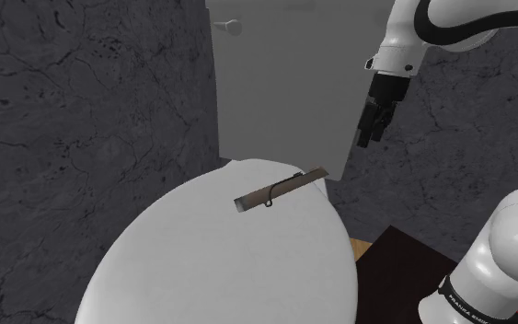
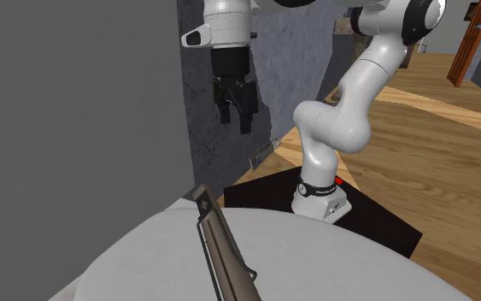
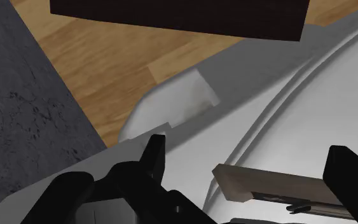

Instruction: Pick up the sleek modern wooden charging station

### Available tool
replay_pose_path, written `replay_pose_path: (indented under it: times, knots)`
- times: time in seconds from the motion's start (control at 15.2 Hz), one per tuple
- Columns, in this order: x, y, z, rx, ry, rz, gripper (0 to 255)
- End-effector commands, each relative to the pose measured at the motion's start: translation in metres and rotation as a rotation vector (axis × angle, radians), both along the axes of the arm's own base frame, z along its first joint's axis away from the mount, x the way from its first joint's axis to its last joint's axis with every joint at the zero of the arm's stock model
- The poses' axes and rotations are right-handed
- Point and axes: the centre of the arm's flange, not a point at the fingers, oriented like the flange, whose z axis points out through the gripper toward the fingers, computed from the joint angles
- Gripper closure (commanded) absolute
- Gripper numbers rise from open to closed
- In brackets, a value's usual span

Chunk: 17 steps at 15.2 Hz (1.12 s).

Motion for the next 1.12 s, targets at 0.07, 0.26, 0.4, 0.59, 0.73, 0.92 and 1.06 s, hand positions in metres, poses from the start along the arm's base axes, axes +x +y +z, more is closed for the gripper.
replay_pose_path:
  times: [0.07,0.26,0.4,0.59,0.73,0.92,1.06]
  knots:
    - [0.0,0.015,-0.003,-0.013,0.014,-0.093,0]
    - [0.008,0.057,-0.014,-0.053,0.055,-0.372,0]
    - [0.02,0.083,-0.023,-0.08,0.083,-0.558,0]
    - [0.045,0.117,-0.038,-0.12,0.124,-0.836,0]
    - [0.067,0.134,-0.049,-0.147,0.151,-1.022,0]
    - [0.103,0.152,-0.068,-0.187,0.193,-1.301,0]
    - [0.129,0.158,-0.081,-0.214,0.22,-1.487,0]
